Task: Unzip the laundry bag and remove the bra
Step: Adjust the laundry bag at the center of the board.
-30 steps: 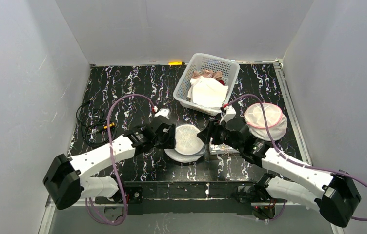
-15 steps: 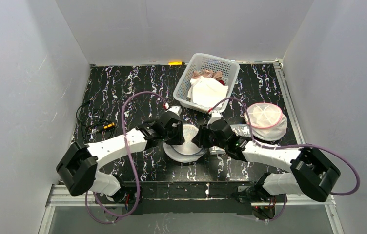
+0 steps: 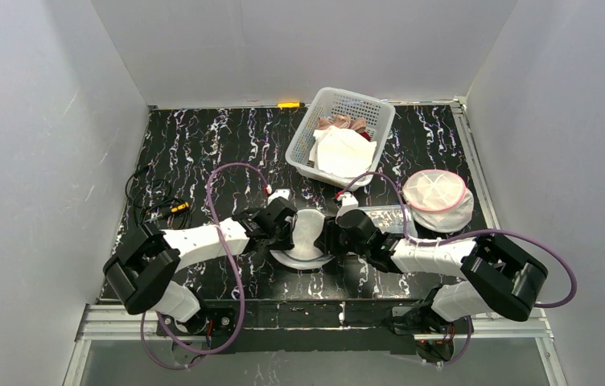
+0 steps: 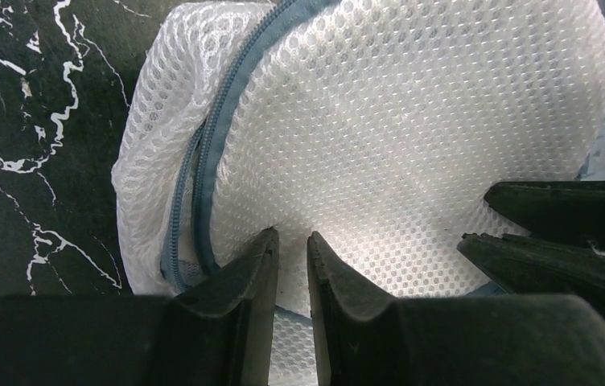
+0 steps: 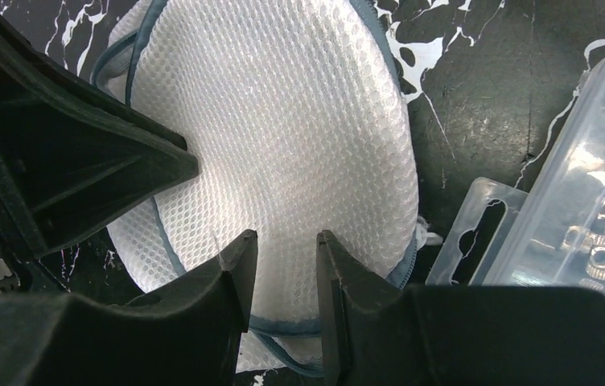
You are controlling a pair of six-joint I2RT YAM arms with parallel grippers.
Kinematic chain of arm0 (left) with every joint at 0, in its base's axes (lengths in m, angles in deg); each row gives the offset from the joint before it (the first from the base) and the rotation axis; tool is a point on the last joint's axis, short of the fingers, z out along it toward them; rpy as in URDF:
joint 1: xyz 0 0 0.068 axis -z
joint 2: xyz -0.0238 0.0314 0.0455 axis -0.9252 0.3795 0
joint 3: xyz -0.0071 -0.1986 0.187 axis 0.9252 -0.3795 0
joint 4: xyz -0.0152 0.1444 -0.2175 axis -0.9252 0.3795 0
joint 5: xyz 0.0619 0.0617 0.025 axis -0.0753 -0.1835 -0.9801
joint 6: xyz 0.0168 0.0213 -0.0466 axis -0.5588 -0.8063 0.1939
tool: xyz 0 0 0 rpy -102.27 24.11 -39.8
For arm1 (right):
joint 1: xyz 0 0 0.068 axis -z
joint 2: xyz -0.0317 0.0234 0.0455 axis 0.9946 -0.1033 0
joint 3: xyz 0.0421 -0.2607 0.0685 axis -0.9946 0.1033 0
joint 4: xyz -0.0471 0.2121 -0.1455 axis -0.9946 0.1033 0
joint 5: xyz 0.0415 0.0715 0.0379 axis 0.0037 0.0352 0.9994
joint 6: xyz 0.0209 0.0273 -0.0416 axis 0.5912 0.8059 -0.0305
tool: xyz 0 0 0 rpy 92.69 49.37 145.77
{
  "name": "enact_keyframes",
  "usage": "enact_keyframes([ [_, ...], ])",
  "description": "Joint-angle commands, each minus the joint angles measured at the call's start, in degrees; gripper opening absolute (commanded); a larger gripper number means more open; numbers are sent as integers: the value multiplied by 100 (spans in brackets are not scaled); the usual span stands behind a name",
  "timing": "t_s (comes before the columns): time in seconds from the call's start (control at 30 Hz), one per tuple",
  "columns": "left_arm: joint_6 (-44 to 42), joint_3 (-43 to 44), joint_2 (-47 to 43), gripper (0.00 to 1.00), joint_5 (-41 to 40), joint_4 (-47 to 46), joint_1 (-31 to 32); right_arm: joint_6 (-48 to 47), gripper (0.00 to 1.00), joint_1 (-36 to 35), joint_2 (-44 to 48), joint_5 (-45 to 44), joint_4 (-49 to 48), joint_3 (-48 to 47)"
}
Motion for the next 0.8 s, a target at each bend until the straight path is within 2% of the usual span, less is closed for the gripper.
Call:
enact_keyframes([
  [0.0,103,-238,-191,19,-299,211,-2,-89,42,-76,126,-202,19,108],
  [0.13,65,-145,-756,21,-314,501,-3,-221,47,-93,529,-108,303,-20],
  [0.3,31,92,-1431,32,-321,938,-6,-356,69,-93,1096,94,822,-347],
  [0.4,51,225,-1681,38,-398,1250,-8,-445,76,-96,1455,106,1174,-505],
  [0.5,136,265,-1880,47,-517,1499,-4,-509,79,-92,1883,-2,1513,-551],
  [0.63,413,239,-1985,66,-698,1708,-85,-469,80,-92,2549,-171,1604,-312],
  [0.67,453,225,-1963,71,-648,1684,-139,-431,81,-91,2679,-205,1575,-223],
  [0.77,430,140,-1825,77,-213,1378,-407,-297,81,-98,2932,-234,1487,11],
])
